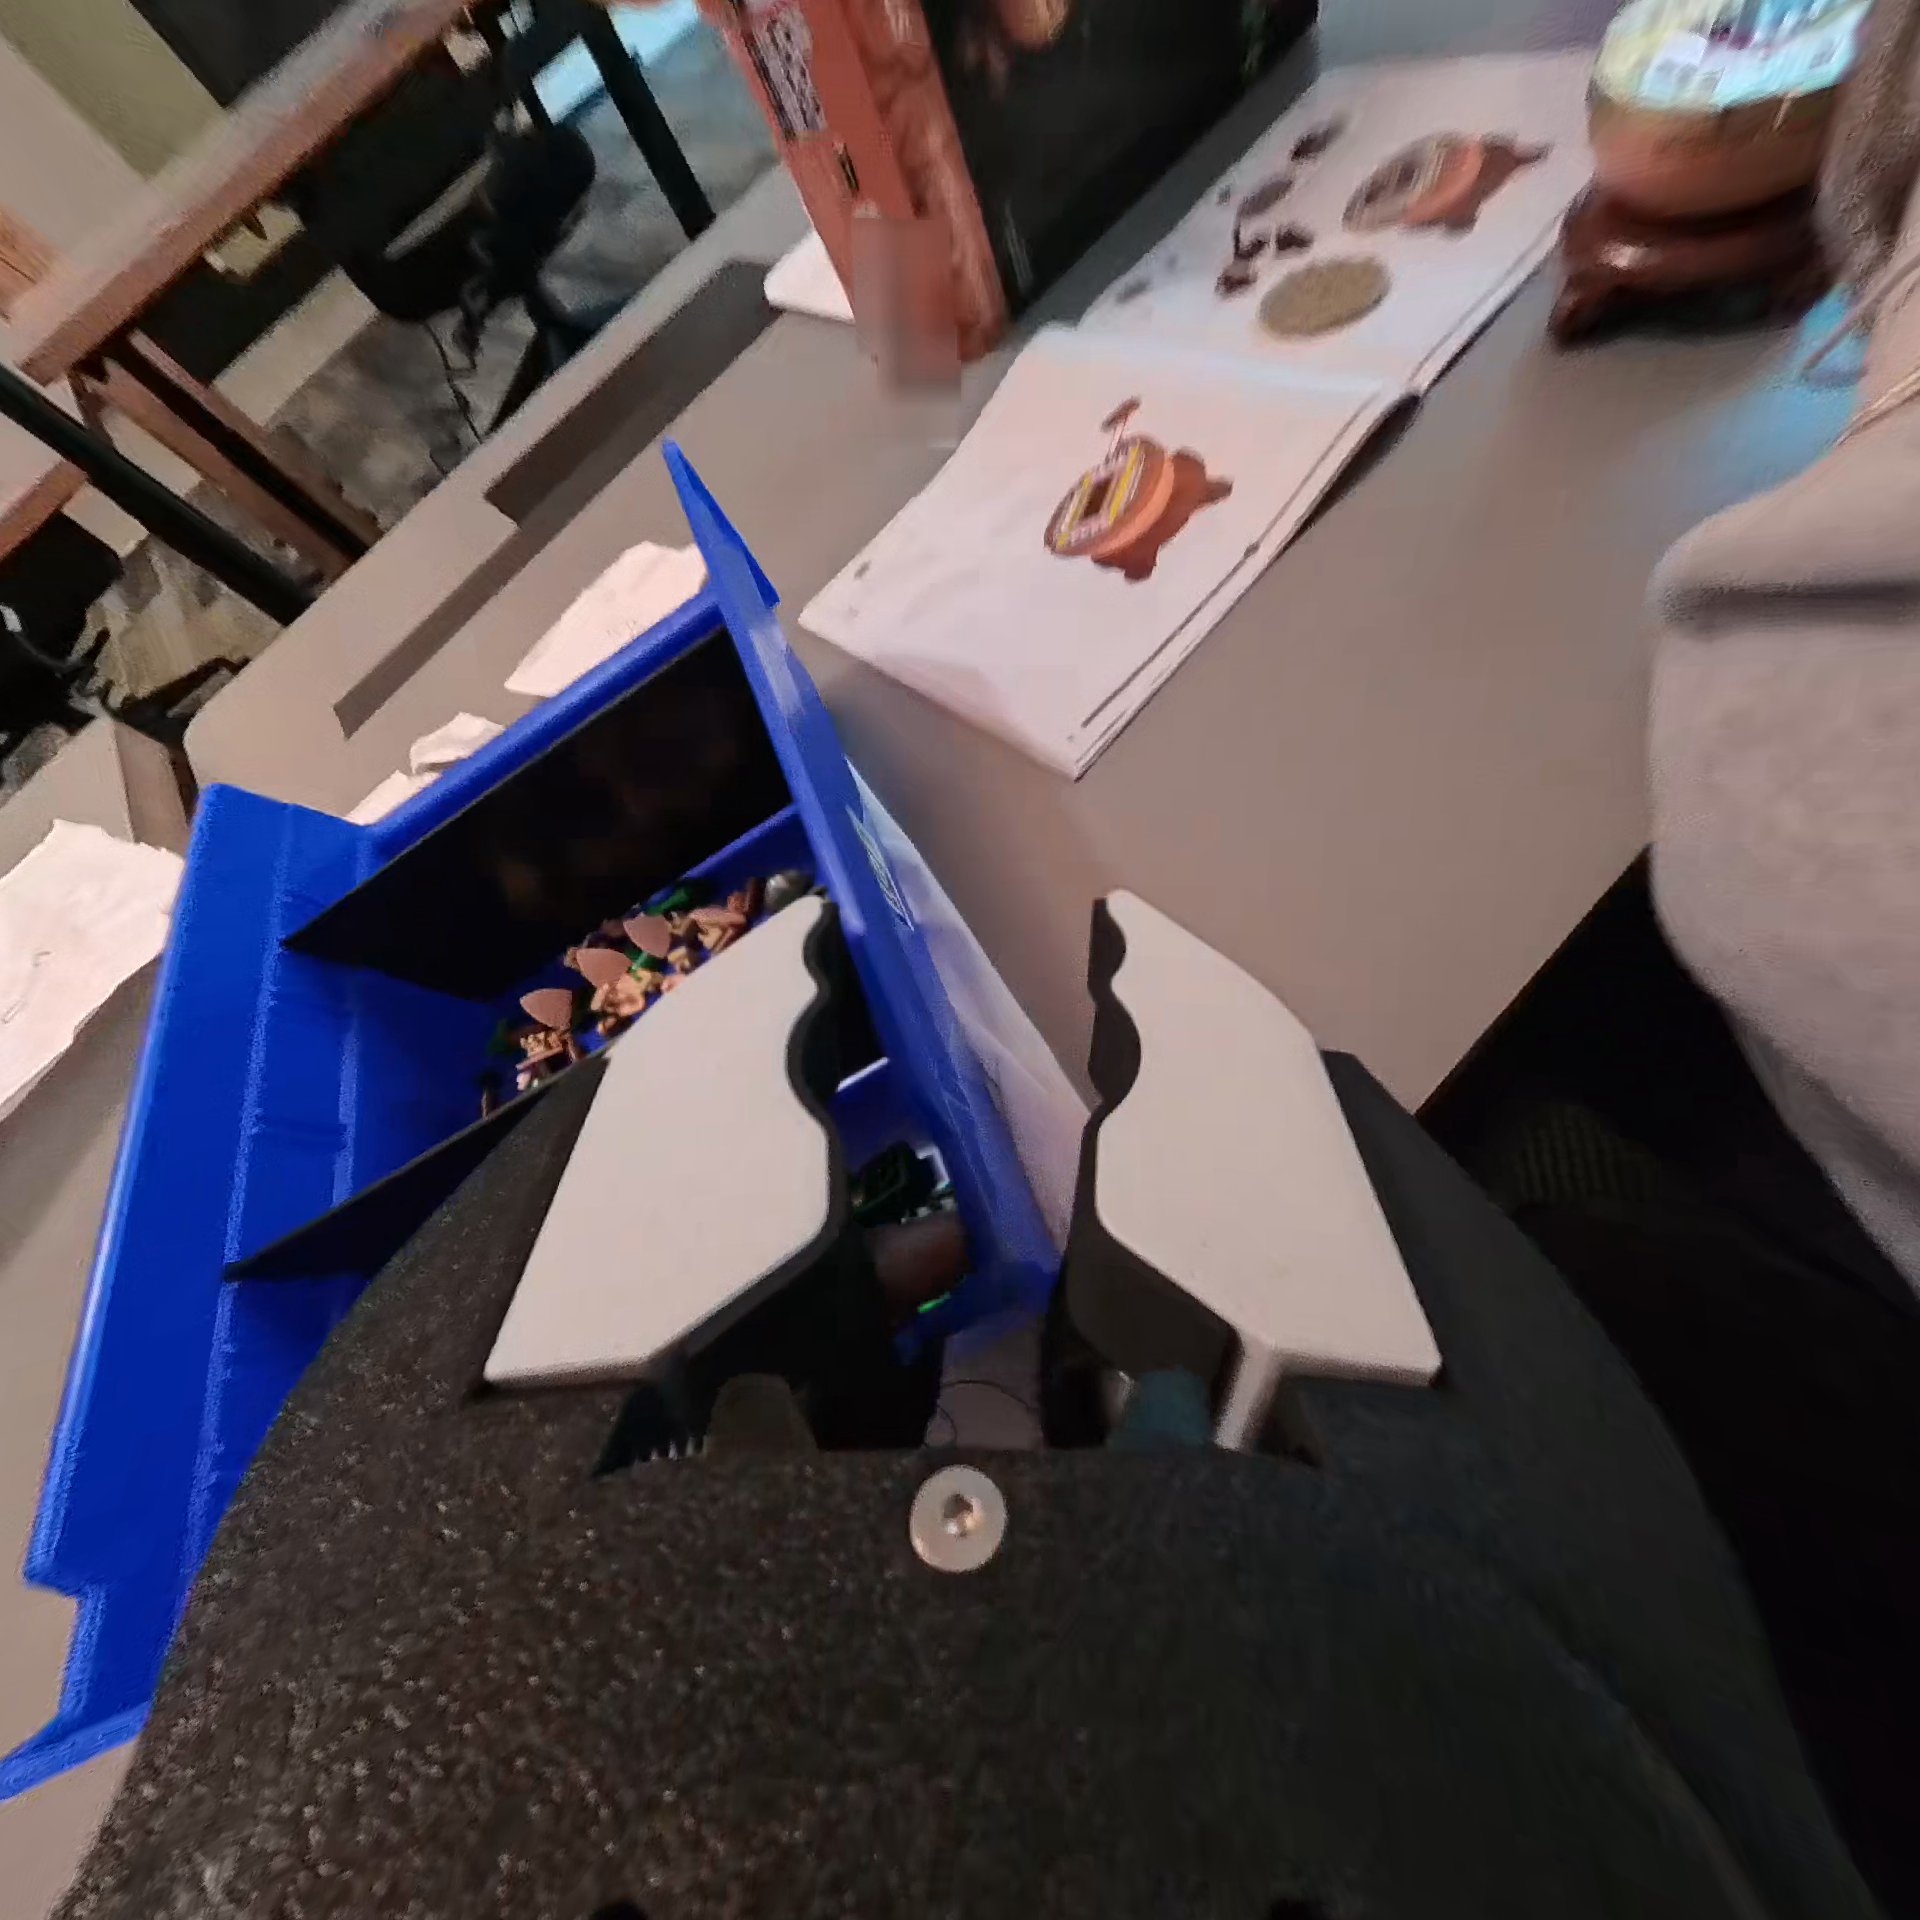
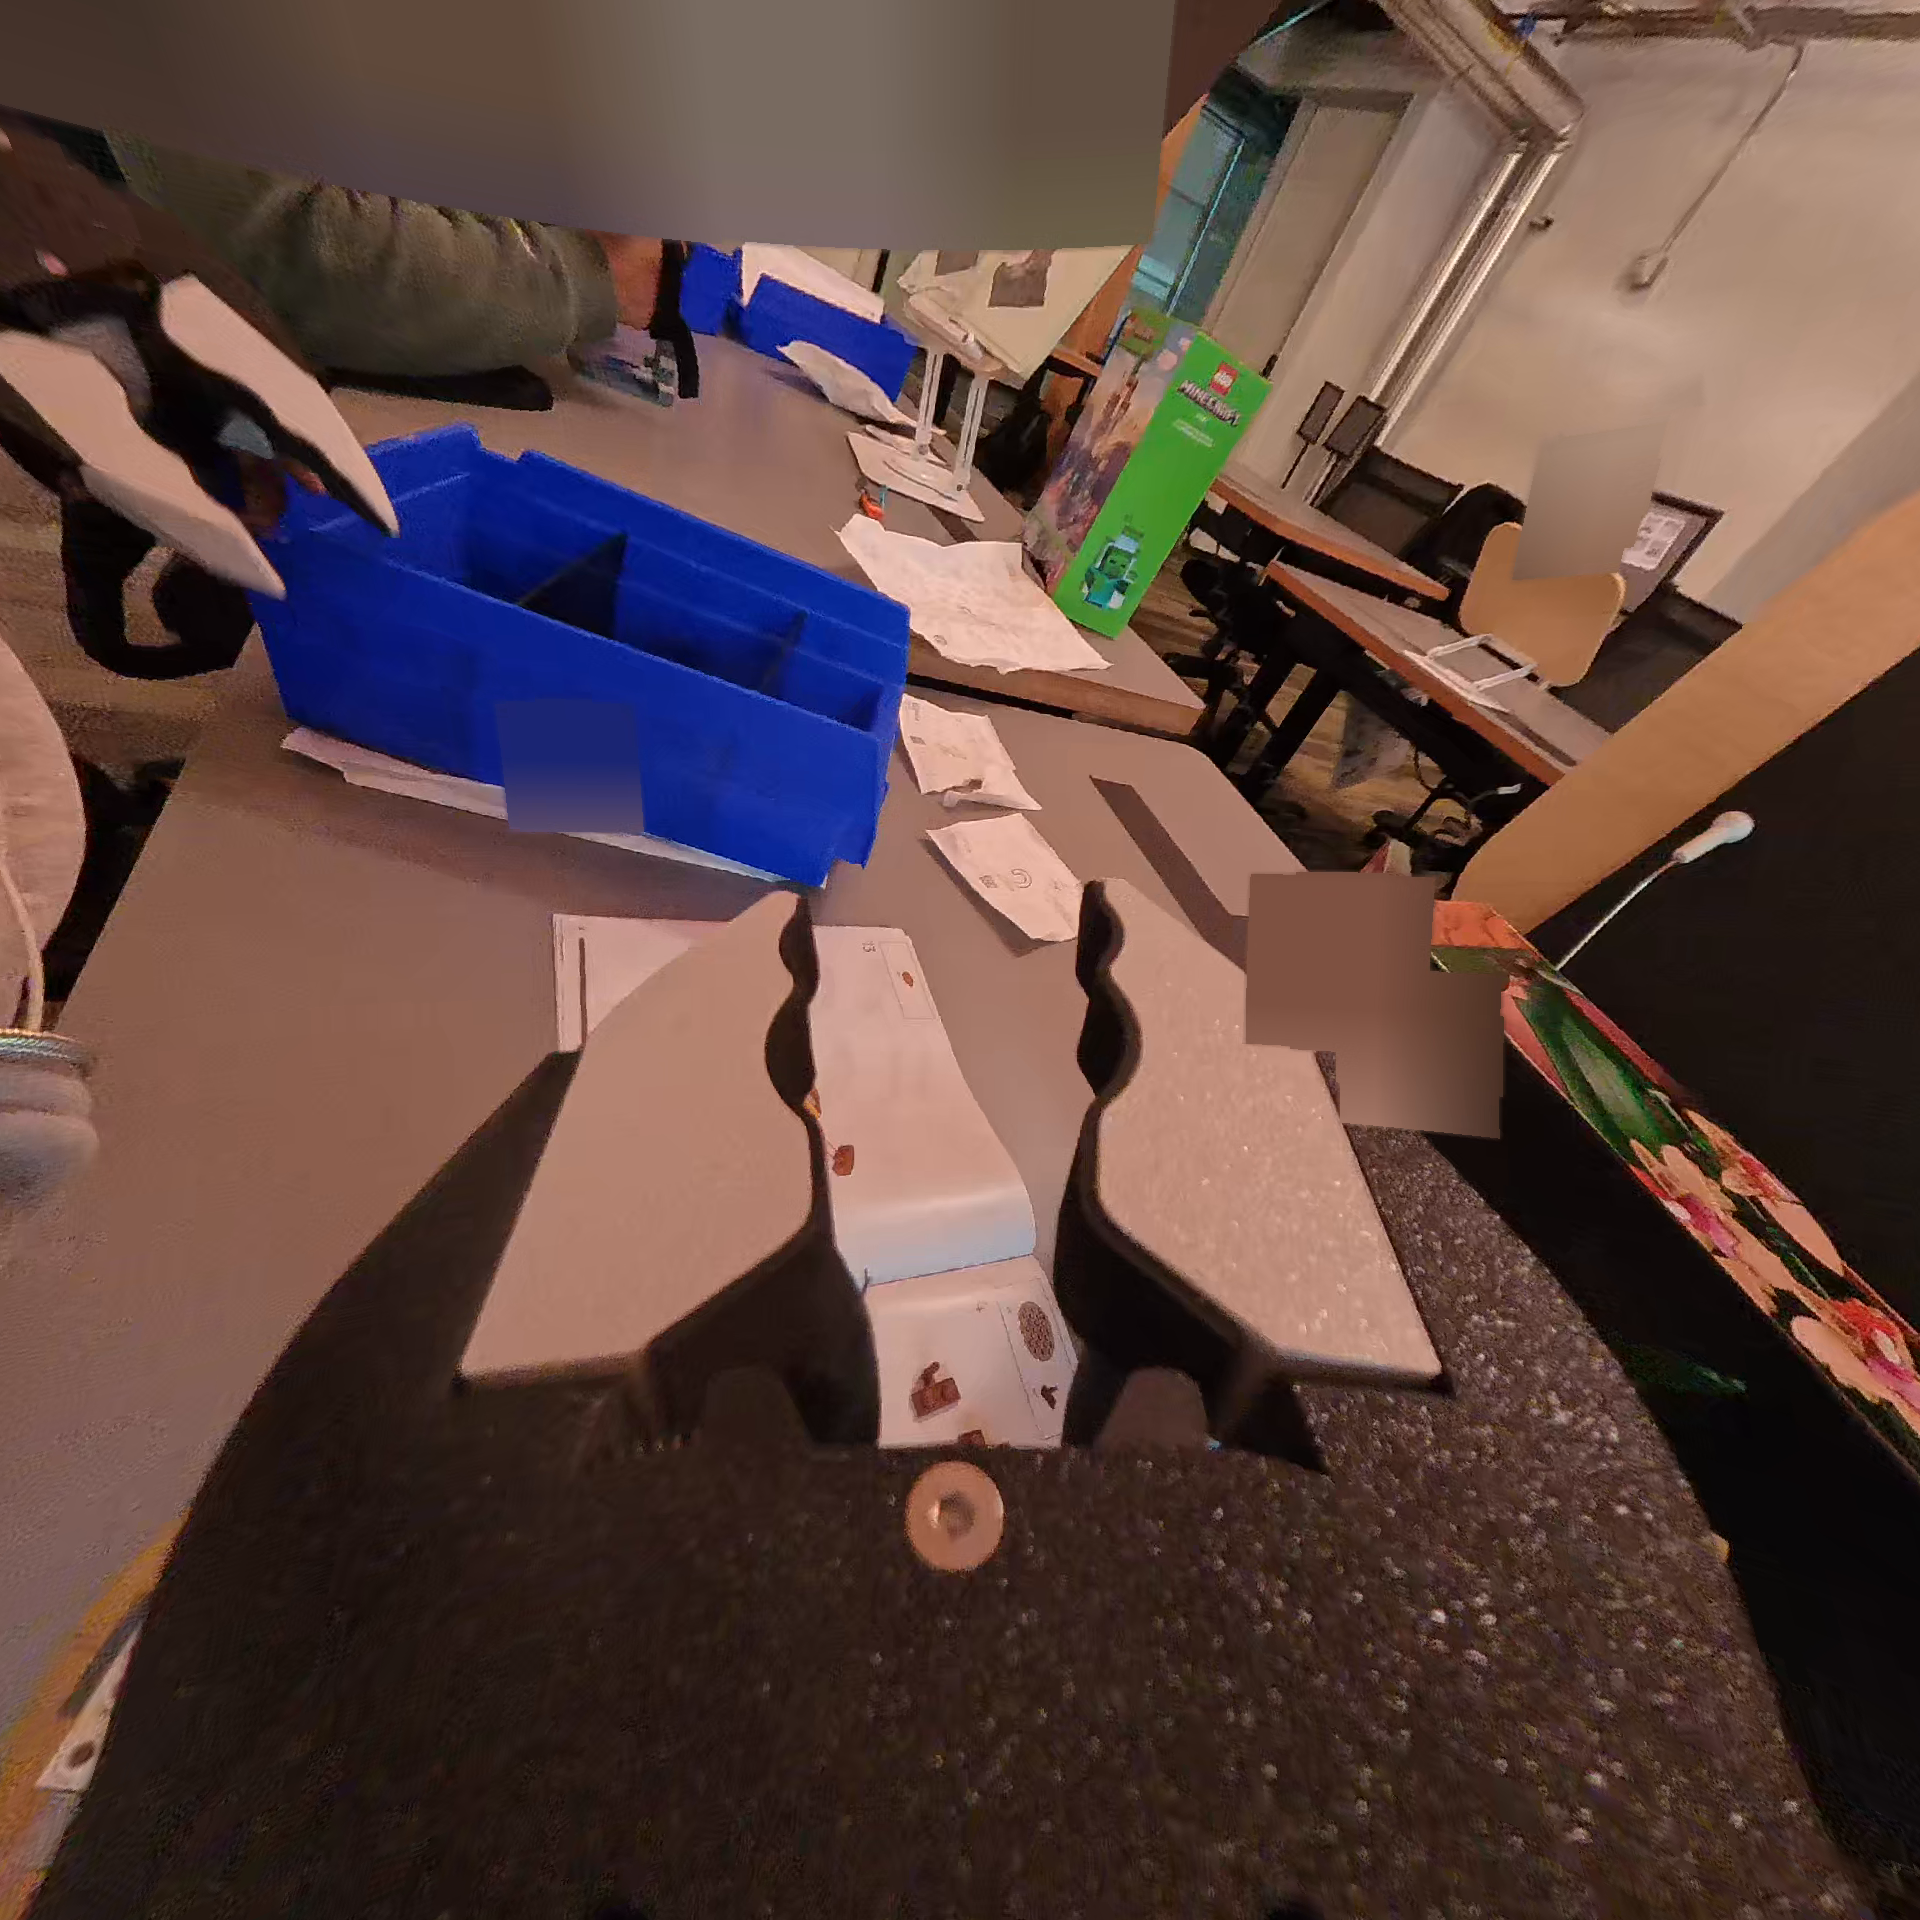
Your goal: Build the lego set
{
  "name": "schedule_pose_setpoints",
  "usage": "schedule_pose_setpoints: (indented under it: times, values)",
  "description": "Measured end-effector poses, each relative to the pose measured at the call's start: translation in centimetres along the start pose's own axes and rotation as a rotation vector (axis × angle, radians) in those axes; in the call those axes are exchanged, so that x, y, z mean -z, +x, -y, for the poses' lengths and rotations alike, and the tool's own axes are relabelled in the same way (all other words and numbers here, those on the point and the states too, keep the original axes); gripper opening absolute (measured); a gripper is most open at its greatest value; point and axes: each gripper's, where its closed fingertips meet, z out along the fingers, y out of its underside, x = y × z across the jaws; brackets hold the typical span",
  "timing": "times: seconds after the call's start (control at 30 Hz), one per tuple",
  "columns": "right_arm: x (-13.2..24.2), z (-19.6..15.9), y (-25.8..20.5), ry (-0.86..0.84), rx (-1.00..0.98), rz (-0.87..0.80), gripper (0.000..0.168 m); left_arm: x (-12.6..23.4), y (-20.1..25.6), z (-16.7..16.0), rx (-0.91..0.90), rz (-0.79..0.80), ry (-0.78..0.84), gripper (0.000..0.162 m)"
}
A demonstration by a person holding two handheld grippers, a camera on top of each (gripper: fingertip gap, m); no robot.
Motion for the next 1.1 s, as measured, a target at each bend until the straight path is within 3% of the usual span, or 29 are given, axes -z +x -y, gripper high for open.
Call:
schedule_pose_setpoints:
  times: [0.17,0.3,0.4,0.63,0.7,0.9,1.1]
  values:
    - [-1.0,-0.1,0.0,-0.04,0.012,0.048,0.046,6.1,-5.2,1.8,0.126,0.262,0.243,0.037]
    - [-1.1,-0.6,0.3,-0.075,0.021,0.031,0.046,9.9,-7.7,0.3,0.228,0.384,0.276,0.027]
    - [-1.0,-0.9,0.2,-0.095,0.022,0.019,0.046,10.5,-9.0,-2.1,0.284,0.461,0.205,0.011]
    - [-0.7,-1.4,0.0,-0.155,0.041,0.007,0.046,8.4,-9.7,-3.8,0.257,0.422,0.116,0.004]
    - [-0.5,-1.2,0.0,-0.16,0.05,0.003,0.046,7.7,-10.0,-3.3,0.152,0.34,0.06,0.006]
    - [0.0,-1.0,0.3,-0.14,0.063,-0.013,0.045,3.9,-8.7,-6.1,-0.153,-0.356,-0.412,0.023]
    - [0.7,-1.9,0.8,-0.158,0.057,-0.047,0.045,0.6,-5.1,-10.0,-0.352,-0.838,-0.659,0.012]
